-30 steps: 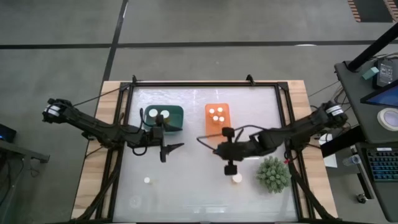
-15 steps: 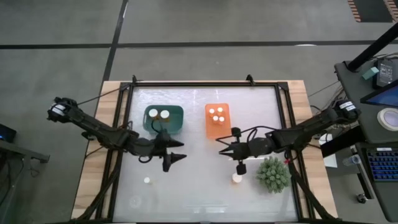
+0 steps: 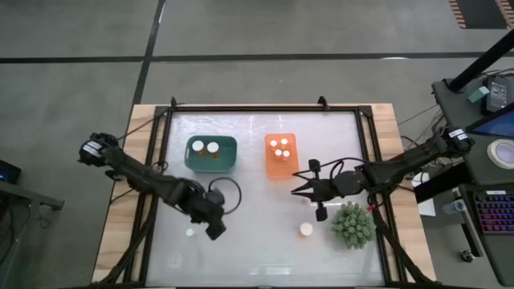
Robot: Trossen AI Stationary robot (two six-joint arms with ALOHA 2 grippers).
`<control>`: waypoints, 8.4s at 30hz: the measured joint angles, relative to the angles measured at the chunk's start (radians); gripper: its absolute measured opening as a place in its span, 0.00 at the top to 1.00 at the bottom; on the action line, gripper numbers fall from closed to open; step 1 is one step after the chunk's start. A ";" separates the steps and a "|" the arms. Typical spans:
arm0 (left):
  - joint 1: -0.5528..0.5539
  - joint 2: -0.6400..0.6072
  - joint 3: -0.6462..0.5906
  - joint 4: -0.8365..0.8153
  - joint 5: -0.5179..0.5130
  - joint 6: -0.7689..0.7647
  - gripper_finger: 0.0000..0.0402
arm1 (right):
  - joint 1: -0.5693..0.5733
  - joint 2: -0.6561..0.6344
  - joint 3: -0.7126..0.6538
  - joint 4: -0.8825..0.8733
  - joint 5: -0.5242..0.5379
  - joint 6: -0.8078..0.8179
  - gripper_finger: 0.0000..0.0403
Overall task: Pick and place medicine bottles into bin by pill shape (circle, oval)
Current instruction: Put the small yellow pill bottle into the orange bin
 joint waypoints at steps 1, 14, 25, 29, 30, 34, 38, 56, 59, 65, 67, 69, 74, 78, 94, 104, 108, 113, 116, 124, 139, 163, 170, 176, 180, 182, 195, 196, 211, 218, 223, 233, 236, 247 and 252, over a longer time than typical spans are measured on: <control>-0.015 0.016 0.013 -0.046 0.028 -0.031 0.32 | 0.000 0.000 -0.002 -0.001 0.000 -0.005 0.98; -0.226 0.079 0.024 -0.265 0.022 -0.361 0.32 | 0.000 0.003 -0.009 -0.007 0.000 -0.035 0.98; -0.241 0.105 0.020 -0.252 -0.052 -0.383 0.32 | 0.000 0.003 -0.009 0.014 0.000 -0.050 0.98; -0.248 0.128 0.016 -0.246 -0.052 -0.382 0.32 | 0.000 0.003 -0.009 0.014 0.000 -0.051 0.98; -0.248 0.134 0.013 -0.246 -0.052 -0.382 0.32 | 0.000 0.003 -0.009 0.014 0.000 -0.051 0.98; -0.252 0.162 -0.004 -0.241 -0.040 -0.380 0.32 | 0.000 0.003 -0.009 0.014 0.000 -0.050 0.98; -0.254 0.167 -0.024 -0.181 -0.036 -0.370 0.32 | 0.000 0.003 -0.009 0.014 0.000 -0.050 0.98; -0.254 0.165 -0.029 -0.165 -0.025 -0.352 0.76 | 0.000 0.003 -0.009 0.011 0.000 -0.048 0.98; -0.248 0.165 -0.006 -0.166 -0.024 -0.349 0.77 | 0.000 0.002 -0.018 0.008 0.000 -0.055 0.98; -0.194 0.165 0.089 -0.166 -0.012 -0.300 0.77 | 0.000 -0.033 -0.068 0.038 -0.002 -0.083 0.98; -0.161 0.165 0.139 -0.163 -0.012 -0.260 0.76 | 0.000 -0.053 -0.097 0.082 -0.040 -0.101 0.98; -0.122 0.164 0.189 -0.154 -0.013 -0.210 0.76 | 0.000 -0.079 -0.132 0.133 -0.078 -0.128 0.98; -0.042 0.164 0.306 -0.132 -0.054 -0.091 0.76 | 0.000 -0.169 -0.193 0.177 -0.086 -0.144 0.98; 0.011 0.164 0.375 -0.132 -0.100 -0.015 0.76 | 0.000 -0.249 -0.215 0.165 -0.086 -0.144 0.98; 0.213 0.164 0.472 0.033 -0.178 0.329 0.75 | 0.000 -0.396 -0.254 0.111 -0.086 -0.159 0.98; 0.281 0.164 0.523 0.082 -0.309 0.620 0.75 | 0.000 -0.397 -0.254 0.110 -0.085 -0.173 0.98; 0.307 0.164 0.503 0.114 -0.388 0.724 0.75 | 0.000 -0.396 -0.254 0.110 -0.084 -0.173 0.98; 0.326 0.164 0.440 0.243 -0.430 0.831 0.75 | 0.000 -0.396 -0.254 0.109 -0.071 -0.169 0.98; 0.325 0.164 0.390 0.354 -0.429 0.898 0.75 | 0.000 -0.392 -0.254 0.107 0.022 -0.121 0.98; 0.309 0.164 0.263 0.600 -0.427 1.064 0.75 | 0.000 -0.314 -0.198 0.060 0.063 -0.063 0.92; 0.296 0.164 0.130 0.812 -0.420 1.140 0.75 | -0.003 -0.098 -0.068 0.036 0.148 -0.058 0.50; 0.269 0.164 0.118 0.908 -0.409 1.143 0.75 | -0.018 -0.030 -0.046 0.109 0.184 -0.083 0.56; 0.269 0.164 0.118 0.908 -0.410 1.143 0.75 | -0.018 -0.001 -0.046 0.155 0.183 -0.109 0.61; 0.270 0.164 0.117 0.907 -0.410 1.143 0.75 | -0.018 0.011 -0.046 0.177 0.171 -0.129 0.69; 0.269 0.164 0.113 0.908 -0.409 1.143 0.75 | -0.018 0.010 -0.046 0.175 0.167 -0.132 0.76; 0.269 0.164 0.112 0.908 -0.409 1.143 0.75 | -0.018 0.011 -0.046 0.175 0.167 -0.135 0.78; 0.270 0.164 0.111 0.905 -0.399 1.146 0.59 | -0.018 0.011 -0.046 0.172 0.167 -0.136 0.76; 0.270 0.163 0.111 0.905 -0.398 1.150 0.56 | -0.018 0.011 -0.047 0.172 0.167 -0.137 0.76; 0.261 0.030 0.110 0.921 -0.401 1.272 0.43 | -0.091 0.011 -0.194 0.537 0.010 -0.176 0.76; 0.261 0.075 0.099 1.147 -0.424 1.373 0.63 | -0.101 0.012 -0.202 0.585 -0.001 -0.161 0.76; 0.261 0.148 0.095 1.237 -0.419 1.434 0.90 | -0.101 0.012 -0.202 0.666 -0.042 -0.094 0.76; 0.261 0.164 0.095 1.386 -0.425 1.431 0.96 | -0.101 0.012 -0.206 0.774 -0.076 0.050 0.76; 0.261 0.164 0.094 1.413 -0.427 1.427 0.96 | -0.101 0.012 -0.210 0.818 -0.076 0.103 0.76; 0.250 0.057 0.085 1.431 -0.432 1.480 0.96 | -0.101 0.013 -0.287 1.013 -0.078 0.125 0.76; 0.241 0.030 0.025 1.391 -0.432 1.478 0.96 | -0.100 0.024 -0.351 1.168 -0.079 0.071 0.76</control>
